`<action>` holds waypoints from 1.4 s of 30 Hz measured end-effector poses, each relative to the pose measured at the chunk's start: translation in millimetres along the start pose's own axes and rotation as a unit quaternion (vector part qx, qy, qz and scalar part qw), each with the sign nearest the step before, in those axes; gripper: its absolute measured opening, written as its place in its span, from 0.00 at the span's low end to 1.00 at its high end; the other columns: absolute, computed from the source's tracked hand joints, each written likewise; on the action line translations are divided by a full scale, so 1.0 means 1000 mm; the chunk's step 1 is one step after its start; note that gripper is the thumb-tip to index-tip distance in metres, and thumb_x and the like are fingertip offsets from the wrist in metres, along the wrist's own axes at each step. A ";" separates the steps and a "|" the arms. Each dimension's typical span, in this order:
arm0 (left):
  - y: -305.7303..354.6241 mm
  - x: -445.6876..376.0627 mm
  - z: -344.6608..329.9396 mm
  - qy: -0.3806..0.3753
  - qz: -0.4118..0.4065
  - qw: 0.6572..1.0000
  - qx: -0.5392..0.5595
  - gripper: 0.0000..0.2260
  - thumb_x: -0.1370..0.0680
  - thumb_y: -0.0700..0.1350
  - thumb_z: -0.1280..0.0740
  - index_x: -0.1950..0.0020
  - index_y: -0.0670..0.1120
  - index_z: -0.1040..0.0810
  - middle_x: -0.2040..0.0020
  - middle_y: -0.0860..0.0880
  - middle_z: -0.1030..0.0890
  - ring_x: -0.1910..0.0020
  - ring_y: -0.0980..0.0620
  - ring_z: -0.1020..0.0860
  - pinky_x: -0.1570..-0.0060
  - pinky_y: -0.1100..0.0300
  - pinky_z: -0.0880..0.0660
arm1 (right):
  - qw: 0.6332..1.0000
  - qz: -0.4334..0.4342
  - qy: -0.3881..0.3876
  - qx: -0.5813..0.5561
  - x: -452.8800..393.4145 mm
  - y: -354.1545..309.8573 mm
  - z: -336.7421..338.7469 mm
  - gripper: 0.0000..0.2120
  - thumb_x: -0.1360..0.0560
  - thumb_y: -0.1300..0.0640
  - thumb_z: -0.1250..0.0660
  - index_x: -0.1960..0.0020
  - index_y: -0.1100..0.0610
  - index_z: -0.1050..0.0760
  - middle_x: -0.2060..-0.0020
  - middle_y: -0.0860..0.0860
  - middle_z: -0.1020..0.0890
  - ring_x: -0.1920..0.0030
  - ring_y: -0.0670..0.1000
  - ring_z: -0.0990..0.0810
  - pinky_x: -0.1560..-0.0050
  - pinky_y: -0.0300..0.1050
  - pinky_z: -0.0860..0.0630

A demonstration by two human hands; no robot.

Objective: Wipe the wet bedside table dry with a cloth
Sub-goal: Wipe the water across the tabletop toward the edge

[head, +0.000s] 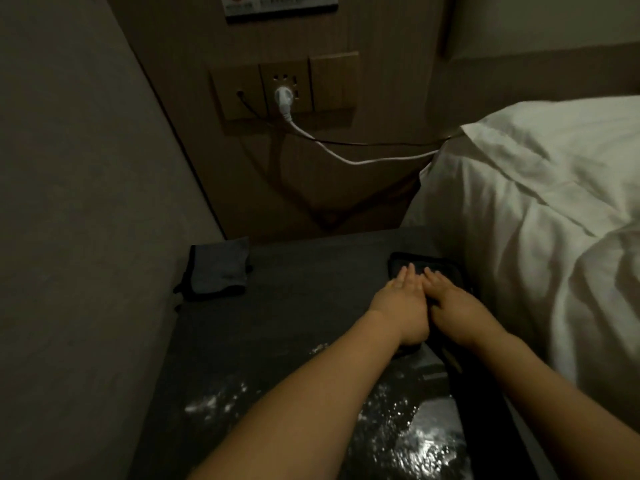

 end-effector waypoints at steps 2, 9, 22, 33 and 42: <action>0.002 0.007 -0.004 -0.003 0.006 1.000 -0.007 0.35 0.21 0.44 0.42 0.23 0.37 0.60 0.22 0.38 0.61 0.22 0.44 0.58 0.24 0.53 0.55 | 1.000 -0.007 0.005 -0.004 0.008 -0.001 0.002 0.27 0.23 0.63 0.44 0.25 0.53 0.45 0.24 0.49 0.44 0.24 0.48 0.47 0.26 0.46 0.48; 0.004 0.037 -0.016 -0.013 0.031 0.999 -0.035 0.35 0.21 0.47 0.43 0.23 0.37 0.60 0.22 0.38 0.61 0.22 0.43 0.59 0.24 0.52 0.56 | 0.999 0.034 0.025 0.015 0.037 -0.016 -0.009 0.26 0.23 0.62 0.45 0.26 0.54 0.44 0.24 0.50 0.42 0.24 0.48 0.47 0.27 0.44 0.44; -0.032 0.094 -0.029 -0.033 0.056 0.997 -0.051 0.37 0.21 0.50 0.42 0.23 0.37 0.61 0.22 0.39 0.62 0.22 0.44 0.60 0.24 0.52 0.56 | 0.996 0.083 0.011 0.018 0.055 -0.070 -0.040 0.25 0.22 0.62 0.46 0.26 0.56 0.44 0.25 0.52 0.42 0.24 0.50 0.47 0.26 0.44 0.46; -0.106 0.169 -0.044 -0.028 0.122 0.992 -0.015 0.35 0.21 0.48 0.43 0.23 0.38 0.61 0.22 0.39 0.62 0.22 0.45 0.60 0.23 0.53 0.56 | 0.985 0.165 -0.036 0.032 0.060 -0.170 -0.086 0.28 0.23 0.61 0.46 0.25 0.58 0.50 0.24 0.55 0.47 0.24 0.53 0.51 0.25 0.45 0.52; -0.148 0.221 -0.057 -0.031 0.168 0.985 0.009 0.36 0.21 0.49 0.43 0.23 0.39 0.62 0.22 0.40 0.62 0.22 0.45 0.60 0.23 0.55 0.57 | 0.971 0.221 -0.075 0.049 0.072 -0.230 -0.112 0.29 0.23 0.61 0.45 0.25 0.60 0.52 0.24 0.56 0.49 0.24 0.54 0.52 0.25 0.46 0.53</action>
Point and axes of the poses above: each hand's wrist, its own x-axis away from the middle knuckle, its own z-axis out of the back of the hand, y = z × x, the point moved 8 cm from there along -x, towards the middle knuckle
